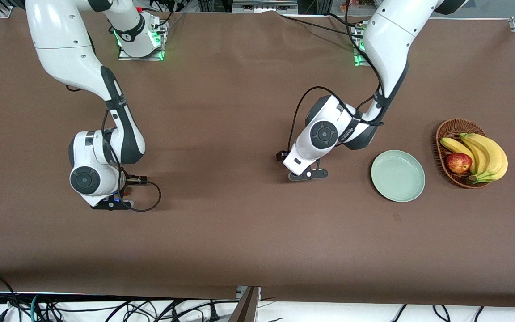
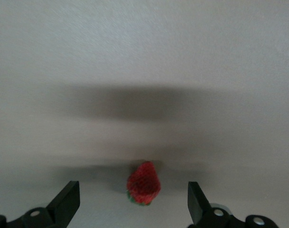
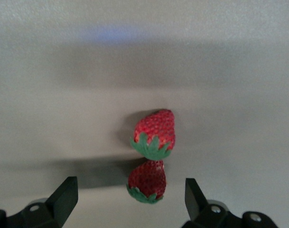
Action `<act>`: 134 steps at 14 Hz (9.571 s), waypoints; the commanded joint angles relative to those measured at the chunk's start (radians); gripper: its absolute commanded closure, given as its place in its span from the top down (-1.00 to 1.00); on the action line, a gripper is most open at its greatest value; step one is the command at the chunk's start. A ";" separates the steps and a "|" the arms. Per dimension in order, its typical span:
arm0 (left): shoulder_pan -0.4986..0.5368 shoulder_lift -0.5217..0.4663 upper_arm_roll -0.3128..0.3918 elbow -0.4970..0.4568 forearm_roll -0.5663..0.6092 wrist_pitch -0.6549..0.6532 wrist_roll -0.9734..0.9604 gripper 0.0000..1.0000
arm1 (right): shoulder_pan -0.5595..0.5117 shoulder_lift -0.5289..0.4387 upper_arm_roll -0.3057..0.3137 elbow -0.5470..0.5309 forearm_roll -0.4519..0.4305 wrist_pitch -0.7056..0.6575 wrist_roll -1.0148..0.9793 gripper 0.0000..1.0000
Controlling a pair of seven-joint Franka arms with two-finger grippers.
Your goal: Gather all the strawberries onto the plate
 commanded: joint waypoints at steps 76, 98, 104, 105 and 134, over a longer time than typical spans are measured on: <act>0.041 0.118 -0.037 0.118 0.217 0.052 0.260 -0.38 | -0.048 0.073 -0.023 0.137 0.145 -0.021 -0.263 0.35; 0.306 -0.144 0.082 0.123 0.344 -0.655 0.595 -0.86 | 0.493 0.145 0.107 0.231 0.267 0.457 0.705 -0.82; 0.459 -0.144 0.068 -0.012 0.254 -0.440 0.870 -0.84 | 0.625 0.347 0.136 0.479 0.267 0.557 0.877 -0.82; 0.461 -0.144 0.068 -0.030 0.234 -0.410 0.887 -0.84 | 0.631 0.353 0.136 0.479 0.267 0.580 0.878 -0.81; 0.187 -0.005 -0.141 0.089 0.160 -0.134 0.183 1.00 | -0.086 -0.505 0.108 0.237 -0.025 -0.691 0.024 1.00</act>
